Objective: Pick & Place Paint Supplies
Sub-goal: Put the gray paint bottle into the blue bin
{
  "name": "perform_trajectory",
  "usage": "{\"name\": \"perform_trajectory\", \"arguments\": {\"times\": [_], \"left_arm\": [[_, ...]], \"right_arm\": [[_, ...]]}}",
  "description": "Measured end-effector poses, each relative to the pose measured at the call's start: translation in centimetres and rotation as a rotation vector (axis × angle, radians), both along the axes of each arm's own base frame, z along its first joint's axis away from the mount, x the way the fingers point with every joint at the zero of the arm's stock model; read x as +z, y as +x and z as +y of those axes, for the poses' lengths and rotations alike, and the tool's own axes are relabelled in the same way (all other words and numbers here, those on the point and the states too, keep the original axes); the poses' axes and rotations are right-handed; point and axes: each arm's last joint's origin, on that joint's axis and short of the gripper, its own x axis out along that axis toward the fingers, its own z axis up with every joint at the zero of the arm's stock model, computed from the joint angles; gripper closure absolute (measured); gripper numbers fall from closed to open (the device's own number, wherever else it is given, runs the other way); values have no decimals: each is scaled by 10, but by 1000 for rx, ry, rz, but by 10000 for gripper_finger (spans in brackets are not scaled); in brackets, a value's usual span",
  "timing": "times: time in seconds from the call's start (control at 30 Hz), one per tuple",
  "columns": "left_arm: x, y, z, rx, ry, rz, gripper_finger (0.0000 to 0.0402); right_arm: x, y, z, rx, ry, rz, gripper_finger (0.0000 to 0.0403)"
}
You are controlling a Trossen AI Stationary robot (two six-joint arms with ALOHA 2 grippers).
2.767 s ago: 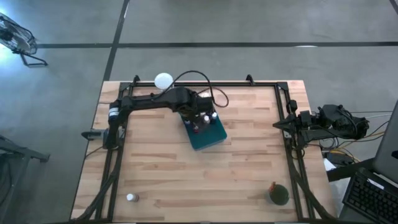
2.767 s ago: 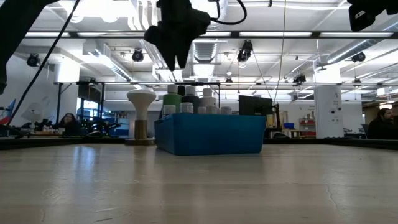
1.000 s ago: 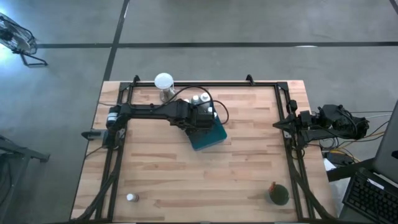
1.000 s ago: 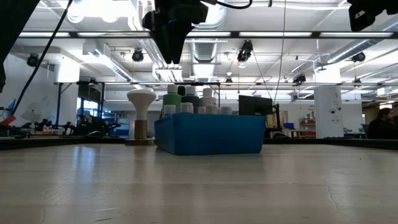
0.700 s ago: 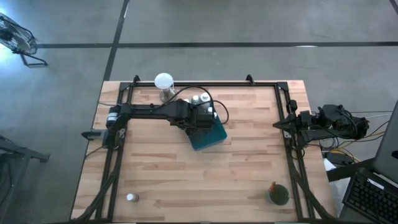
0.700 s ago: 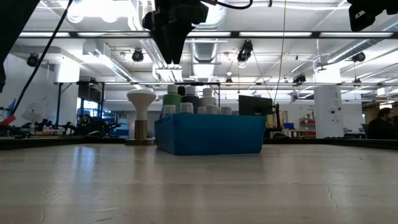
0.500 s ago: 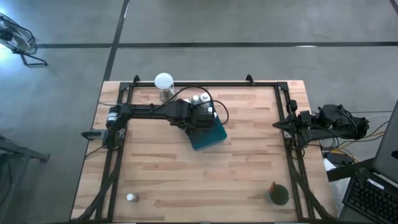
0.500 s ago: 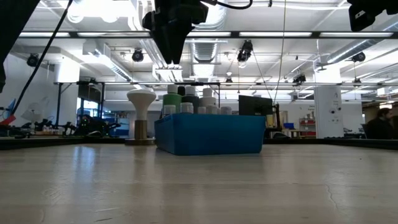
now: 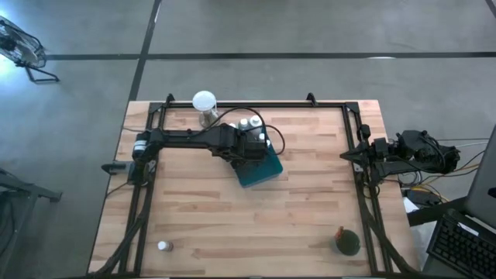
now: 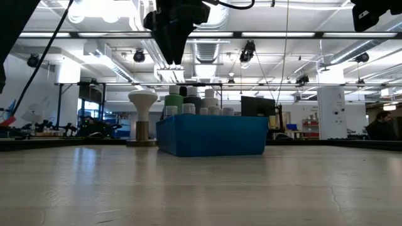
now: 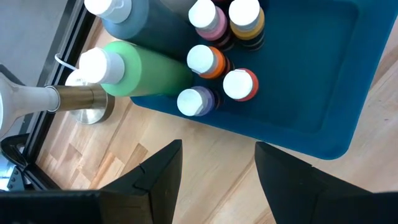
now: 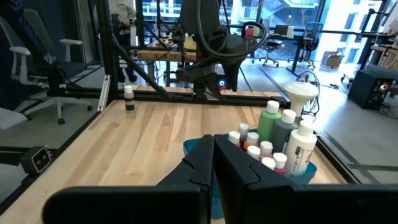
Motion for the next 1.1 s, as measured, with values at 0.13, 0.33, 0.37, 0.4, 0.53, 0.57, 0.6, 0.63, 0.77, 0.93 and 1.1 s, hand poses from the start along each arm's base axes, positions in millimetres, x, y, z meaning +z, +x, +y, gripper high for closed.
{"name": "perform_trajectory", "arguments": {"times": [0.13, 0.33, 0.37, 0.4, 0.53, 0.57, 0.6, 0.63, 0.77, 0.93, 1.1], "left_arm": [[0, 0, 0, 1, 0, 0, 195], [-1, -4, -5, -35, 2, 45, 195], [0, -6, -8, -59, -4, 49, 195], [1, -8, -13, -82, -14, 54, 196], [9, -29, -31, -97, -36, 34, 195], [11, -37, -35, -83, -42, 23, 196], [13, -45, -40, -60, -48, 7, 196], [14, -53, -44, -33, -56, -6, 196], [21, -92, -62, 44, -94, -70, 196], [24, -134, -81, 111, -145, -162, 200], [16, -159, -98, 79, -167, -179, 210]], "right_arm": [[0, 0, 0, -1, 0, 0, 394], [0, 0, 0, 0, 0, 0, 394], [0, 0, 0, -1, 0, 0, 394], [0, 0, 0, 0, 0, 0, 394], [0, 0, 0, 0, 0, 0, 394], [0, 0, 0, 0, 0, 0, 394], [0, 0, 0, 0, 0, 0, 394], [0, 0, 0, -1, 0, 0, 394], [0, 0, 0, 0, 0, 0, 394], [0, 0, 0, 0, 0, 0, 394], [0, 0, 0, -1, 0, 0, 394]]}}
